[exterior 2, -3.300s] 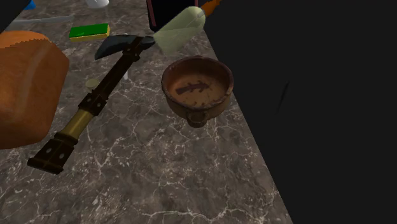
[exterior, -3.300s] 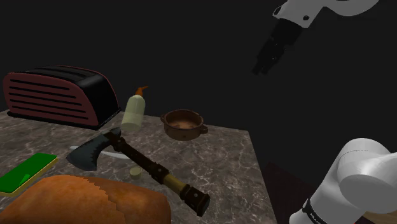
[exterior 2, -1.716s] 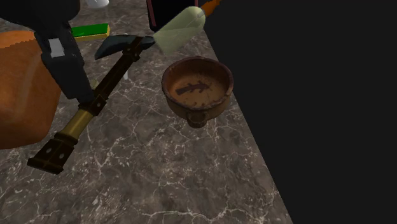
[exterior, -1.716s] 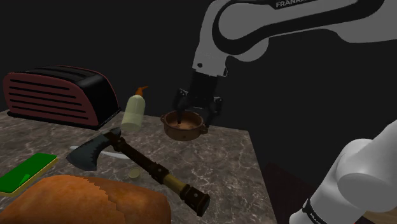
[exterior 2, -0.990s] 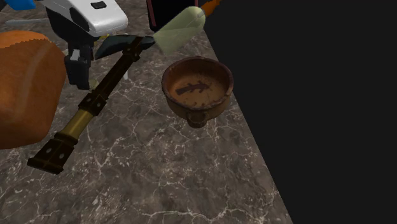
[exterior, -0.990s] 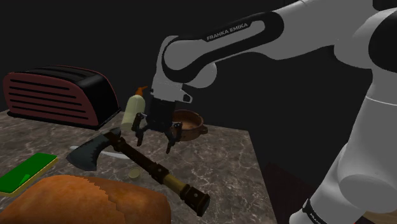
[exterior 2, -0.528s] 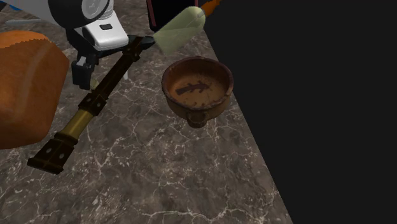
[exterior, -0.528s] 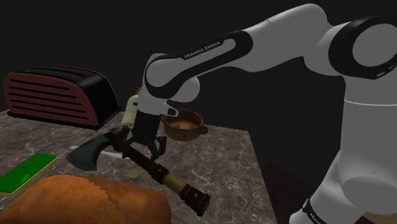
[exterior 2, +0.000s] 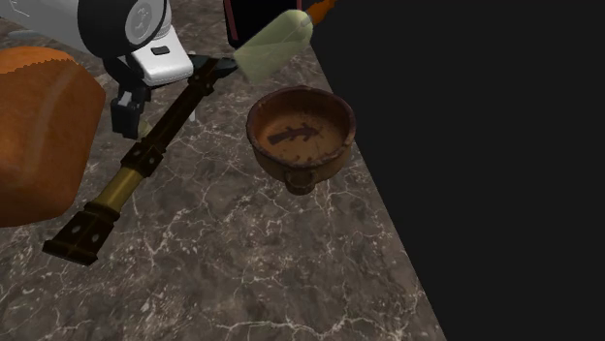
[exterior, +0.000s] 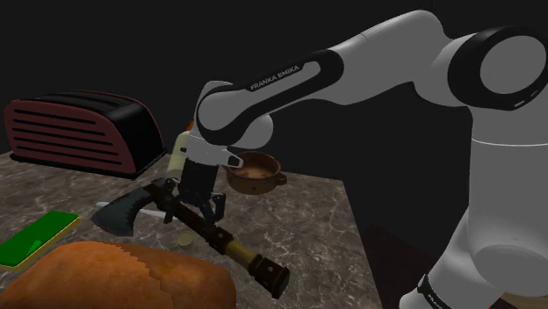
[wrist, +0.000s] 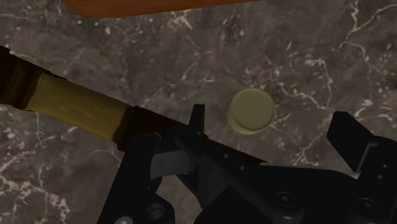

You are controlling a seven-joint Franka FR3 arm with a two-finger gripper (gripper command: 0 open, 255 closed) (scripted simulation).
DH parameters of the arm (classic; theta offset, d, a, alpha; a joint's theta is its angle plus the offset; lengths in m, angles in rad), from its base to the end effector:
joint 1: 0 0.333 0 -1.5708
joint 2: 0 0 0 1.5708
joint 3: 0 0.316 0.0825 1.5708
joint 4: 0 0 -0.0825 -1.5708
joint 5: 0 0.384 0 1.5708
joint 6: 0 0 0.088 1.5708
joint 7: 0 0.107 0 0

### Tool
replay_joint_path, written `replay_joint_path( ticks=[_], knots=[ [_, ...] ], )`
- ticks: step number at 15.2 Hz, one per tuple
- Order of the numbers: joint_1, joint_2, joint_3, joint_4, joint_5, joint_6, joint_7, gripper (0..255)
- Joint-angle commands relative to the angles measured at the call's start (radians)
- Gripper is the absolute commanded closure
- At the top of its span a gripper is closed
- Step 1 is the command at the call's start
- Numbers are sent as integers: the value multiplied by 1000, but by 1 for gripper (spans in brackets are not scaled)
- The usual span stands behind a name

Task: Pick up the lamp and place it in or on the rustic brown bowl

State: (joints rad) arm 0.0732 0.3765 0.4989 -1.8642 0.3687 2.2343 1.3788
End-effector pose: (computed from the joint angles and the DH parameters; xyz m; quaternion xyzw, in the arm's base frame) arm 0.5384 0.3346 0.3454 -0.8376 0.4943 0.1861 0.1398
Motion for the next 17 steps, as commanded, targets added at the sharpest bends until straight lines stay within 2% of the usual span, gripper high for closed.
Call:
replay_joint_path(
  ticks=[1,4,5,14,17],
  knots=[
    [7,18,1,-11,-2,8,1,0],
    [7,18,0,-11,-2,8,1,0],
    [8,24,-2,-2,-5,5,1,255],
    [7,18,0,-11,-2,8,1,255],
    [3,-5,3,1,1,-24,11,255]
  ],
)
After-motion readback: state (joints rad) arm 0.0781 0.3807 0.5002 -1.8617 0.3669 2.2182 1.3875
